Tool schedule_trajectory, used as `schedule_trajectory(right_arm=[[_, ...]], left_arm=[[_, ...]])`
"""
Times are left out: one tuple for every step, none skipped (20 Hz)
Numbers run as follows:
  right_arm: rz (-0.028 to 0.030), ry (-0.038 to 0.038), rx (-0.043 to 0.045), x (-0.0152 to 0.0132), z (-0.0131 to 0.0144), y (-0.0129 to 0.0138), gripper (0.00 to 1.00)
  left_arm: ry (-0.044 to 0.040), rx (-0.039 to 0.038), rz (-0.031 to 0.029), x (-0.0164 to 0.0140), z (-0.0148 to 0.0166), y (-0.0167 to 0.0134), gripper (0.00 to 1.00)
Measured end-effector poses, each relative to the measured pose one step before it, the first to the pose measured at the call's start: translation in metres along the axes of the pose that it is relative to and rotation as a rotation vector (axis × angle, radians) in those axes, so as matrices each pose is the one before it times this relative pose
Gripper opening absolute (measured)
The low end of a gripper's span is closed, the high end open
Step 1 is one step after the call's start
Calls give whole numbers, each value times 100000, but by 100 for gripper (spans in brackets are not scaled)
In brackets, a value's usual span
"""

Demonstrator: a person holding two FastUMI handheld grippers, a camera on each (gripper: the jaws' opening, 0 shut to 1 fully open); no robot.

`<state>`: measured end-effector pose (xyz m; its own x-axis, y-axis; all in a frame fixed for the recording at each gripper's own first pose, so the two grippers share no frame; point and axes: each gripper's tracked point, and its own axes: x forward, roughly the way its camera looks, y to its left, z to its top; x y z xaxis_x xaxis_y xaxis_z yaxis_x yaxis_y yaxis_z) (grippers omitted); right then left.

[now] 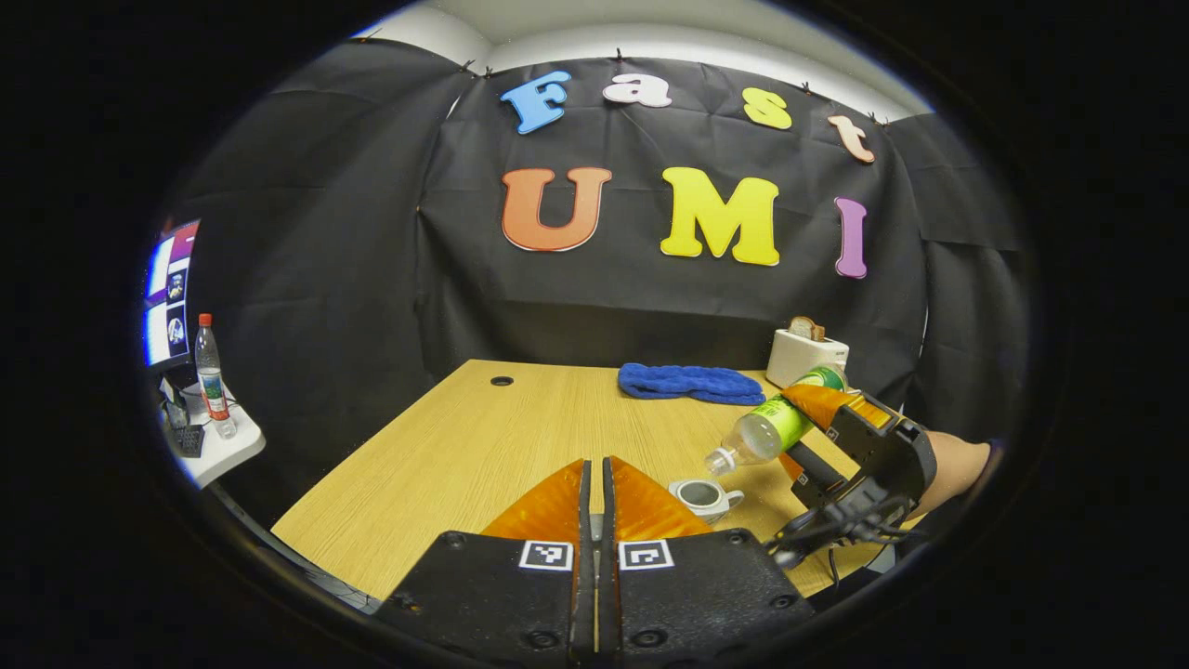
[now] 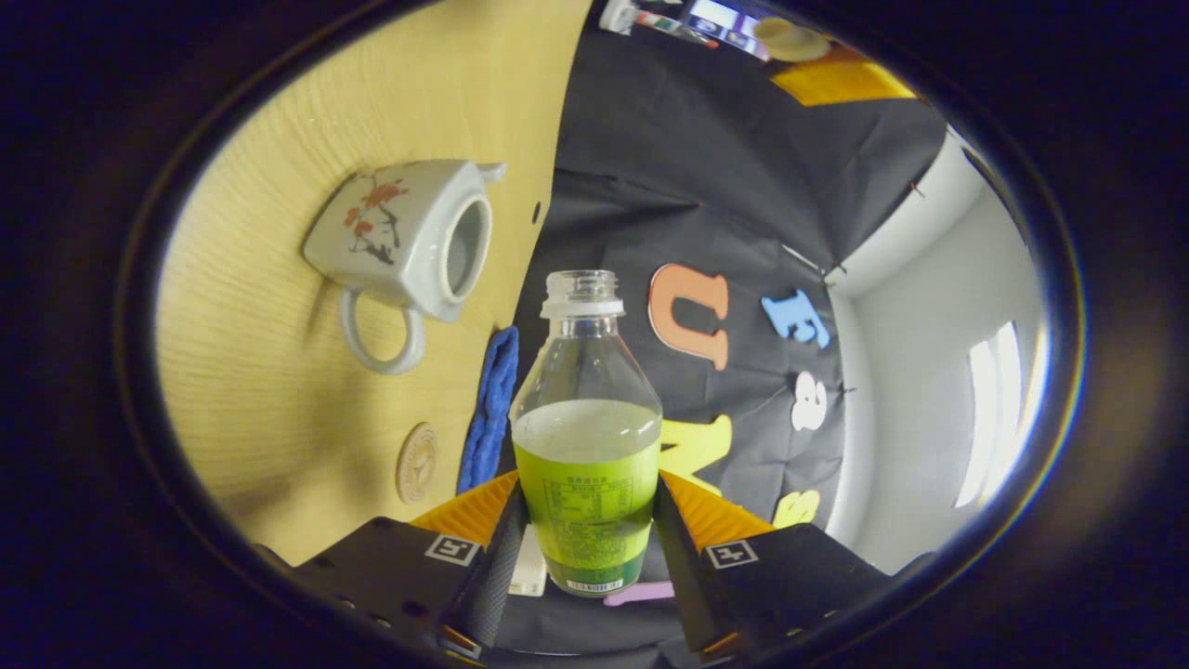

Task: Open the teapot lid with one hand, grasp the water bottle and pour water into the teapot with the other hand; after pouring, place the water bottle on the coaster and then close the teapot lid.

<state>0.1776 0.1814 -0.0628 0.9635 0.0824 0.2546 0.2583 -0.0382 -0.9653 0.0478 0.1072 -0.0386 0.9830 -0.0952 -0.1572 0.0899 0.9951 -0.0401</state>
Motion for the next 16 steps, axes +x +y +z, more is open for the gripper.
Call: schedule_trajectory(right_arm=[[3639,713,8986,20,-372,619,72],[4242,511,10408,79,-496,667,72],[3586,1072,11414,37,-408,309,73],[2853,2220,10594,173,-451,29,75],[2835,1659,9983,313,-524,-143,75],[896,2735,9583,716,-845,-886,75],[2021,2517,9322,665,-663,-522,73],[1964,2355,7964,930,-661,-221,75],[365,2029,7027,964,-360,-877,75],[-315,1919,6494,948,-179,-1078,75],[-13,856,8477,929,120,-910,75],[1076,698,9891,977,215,-603,75],[1890,954,11359,853,236,-205,73],[2330,513,10869,870,157,24,73],[686,1191,8956,983,70,299,73],[47,1614,6161,710,-675,-79,74]], left_arm=[[252,241,1134,19,-200,282,4],[581,51,936,158,-184,257,4],[512,-99,238,101,-180,-31,4],[250,42,-113,43,-64,-241,4],[-240,-56,96,120,75,-122,4],[-820,-36,-161,-94,297,-137,4],[-1141,-236,-682,-183,357,-254,4],[-1296,-438,-743,-230,414,-305,4],[-880,-157,18,-159,275,-34,4],[-992,465,645,-201,330,-97,4],[-823,486,223,-185,222,-116,4],[-675,510,-162,-150,207,-211,4],[-391,696,-71,-8,229,-194,4],[-206,797,60,-15,80,-158,4],[4,1162,-88,-81,-120,-159,4],[-192,1038,188,-10,36,-35,4]])
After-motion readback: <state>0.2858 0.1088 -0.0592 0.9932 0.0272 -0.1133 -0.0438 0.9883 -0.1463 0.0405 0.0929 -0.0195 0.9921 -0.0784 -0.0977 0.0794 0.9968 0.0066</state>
